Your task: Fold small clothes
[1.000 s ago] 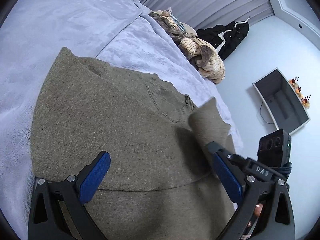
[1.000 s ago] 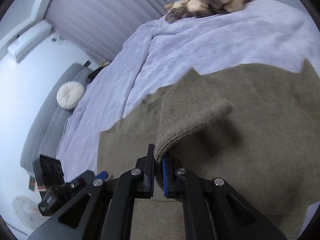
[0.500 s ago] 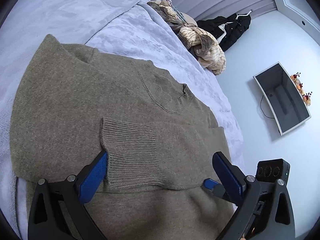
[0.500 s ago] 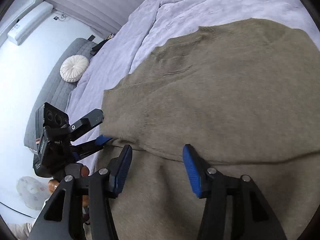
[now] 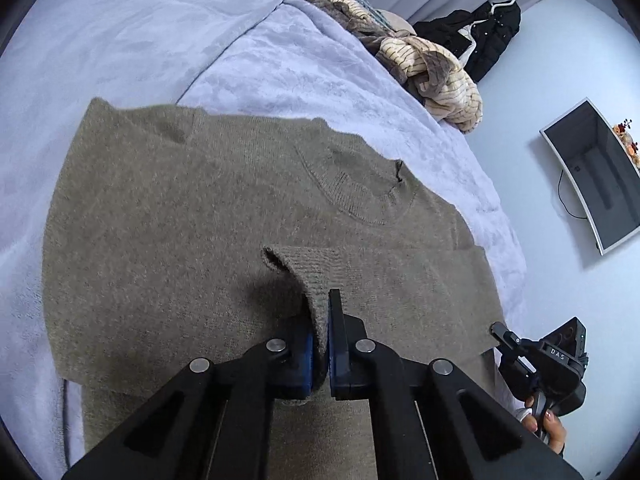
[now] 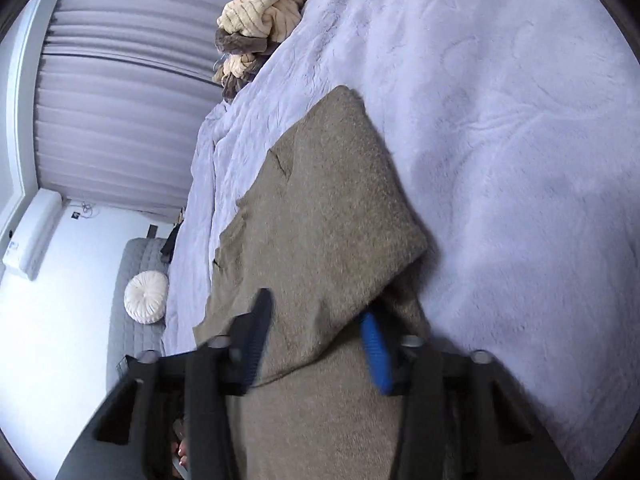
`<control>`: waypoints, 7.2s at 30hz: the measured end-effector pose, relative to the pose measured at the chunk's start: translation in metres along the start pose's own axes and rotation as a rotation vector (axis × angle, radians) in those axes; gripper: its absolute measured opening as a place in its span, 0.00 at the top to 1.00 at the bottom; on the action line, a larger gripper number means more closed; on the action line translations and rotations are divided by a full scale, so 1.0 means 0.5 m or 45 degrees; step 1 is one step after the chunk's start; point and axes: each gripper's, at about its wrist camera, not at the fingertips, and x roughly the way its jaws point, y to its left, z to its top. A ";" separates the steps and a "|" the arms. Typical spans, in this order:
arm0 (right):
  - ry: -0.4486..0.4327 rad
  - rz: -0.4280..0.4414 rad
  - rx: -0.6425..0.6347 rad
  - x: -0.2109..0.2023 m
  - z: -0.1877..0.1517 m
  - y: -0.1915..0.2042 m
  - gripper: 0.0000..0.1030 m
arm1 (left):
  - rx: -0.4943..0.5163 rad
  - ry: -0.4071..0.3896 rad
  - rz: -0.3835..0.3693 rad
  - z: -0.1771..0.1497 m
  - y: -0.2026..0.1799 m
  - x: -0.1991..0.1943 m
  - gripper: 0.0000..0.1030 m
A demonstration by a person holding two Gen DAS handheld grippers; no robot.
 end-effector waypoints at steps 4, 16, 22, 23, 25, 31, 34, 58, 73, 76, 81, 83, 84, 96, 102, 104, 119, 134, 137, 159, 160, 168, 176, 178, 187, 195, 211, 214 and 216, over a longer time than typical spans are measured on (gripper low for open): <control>-0.061 -0.091 -0.251 -0.008 -0.009 0.078 0.94 | 0.053 -0.021 0.023 0.017 0.000 -0.018 0.94; -0.063 -0.129 -0.252 -0.085 -0.011 -0.007 0.69 | 0.090 0.071 0.106 -0.009 0.023 0.030 0.94; 0.002 -0.092 -0.071 -0.044 0.060 -0.049 0.47 | 0.089 0.051 0.104 -0.002 0.010 0.017 0.94; 0.037 -0.086 -0.073 -0.030 0.064 -0.046 0.63 | 0.096 0.040 0.102 0.001 0.006 0.010 0.94; 0.072 -0.116 -0.146 -0.015 0.062 -0.021 0.85 | 0.127 0.017 0.119 0.007 0.000 0.000 0.94; 0.033 -0.394 -0.343 0.007 0.038 -0.014 0.85 | 0.179 0.076 0.220 -0.020 0.017 0.029 0.94; 0.026 -0.387 -0.344 0.003 0.041 -0.018 0.86 | 0.214 0.057 0.242 -0.033 0.018 0.006 0.94; 0.146 -0.173 -0.129 0.056 -0.058 0.026 0.94 | 0.256 0.064 0.396 -0.052 -0.035 0.026 0.94; 0.040 -0.325 -0.444 -0.034 -0.060 0.083 0.82 | 0.334 0.013 0.416 -0.092 -0.027 0.017 0.94; 0.009 -0.375 -0.473 -0.020 -0.024 0.099 0.72 | 0.320 0.014 0.415 -0.091 -0.027 0.016 0.94; 0.004 -0.515 -0.513 0.019 0.038 0.095 0.72 | 0.302 0.016 0.413 -0.089 -0.025 0.017 0.94; 0.028 -0.566 -0.512 0.036 0.054 0.075 0.76 | 0.301 0.014 0.411 -0.089 -0.024 0.017 0.94; 0.037 -0.573 -0.520 0.040 0.056 0.066 0.78 | 0.301 0.014 0.410 -0.089 -0.024 0.017 0.94; 0.009 -0.572 -0.588 -0.003 0.018 0.077 0.67 | 0.325 0.005 0.444 -0.094 -0.033 0.019 0.94; 0.024 -0.620 -0.661 0.001 -0.017 0.091 0.57 | 0.320 0.006 0.459 -0.094 -0.035 0.019 0.94; 0.035 -0.628 -0.670 0.004 -0.021 0.088 0.55 | 0.318 0.006 0.462 -0.093 -0.035 0.019 0.94; 0.020 -0.522 -0.567 -0.060 -0.060 0.089 0.40 | 0.381 0.004 0.576 -0.104 -0.056 -0.012 0.94; 0.073 -0.433 -0.555 -0.079 -0.138 0.101 0.27 | 0.324 -0.092 0.665 -0.163 -0.036 -0.105 0.00; 0.063 -0.433 -0.574 -0.087 -0.148 0.108 0.18 | 0.320 -0.095 0.661 -0.170 -0.037 -0.115 0.00; 0.080 -0.292 -0.568 -0.135 -0.205 0.126 0.17 | 0.323 -0.078 0.635 -0.234 -0.037 -0.167 0.00; 0.080 -0.283 -0.557 -0.138 -0.209 0.122 0.17 | 0.326 -0.079 0.637 -0.240 -0.037 -0.172 0.00; 0.098 -0.191 -0.468 -0.163 -0.251 0.076 0.17 | 0.307 -0.077 0.622 -0.292 -0.015 -0.216 0.00; 0.047 -0.129 -0.446 -0.243 -0.285 0.027 0.17 | 0.261 -0.054 0.411 -0.360 0.044 -0.292 0.00; 0.038 -0.114 -0.432 -0.271 -0.296 0.005 0.16 | 0.253 -0.009 0.347 -0.387 0.059 -0.306 0.00; 0.077 -0.076 -0.429 -0.361 -0.353 -0.052 0.16 | 0.239 0.133 0.135 -0.471 0.068 -0.340 0.00; 0.282 0.154 -0.362 -0.331 -0.429 -0.082 0.16 | 0.268 0.246 0.031 -0.518 0.039 -0.315 0.00; 0.387 0.439 -0.251 -0.277 -0.476 -0.084 0.16 | 0.206 0.331 -0.113 -0.549 0.032 -0.302 0.00; 0.406 0.457 -0.224 -0.267 -0.483 -0.091 0.19 | 0.201 0.317 -0.098 -0.550 0.028 -0.308 0.11; 0.413 0.449 -0.237 -0.258 -0.489 -0.083 0.48 | 0.202 0.314 -0.075 -0.546 0.028 -0.313 0.37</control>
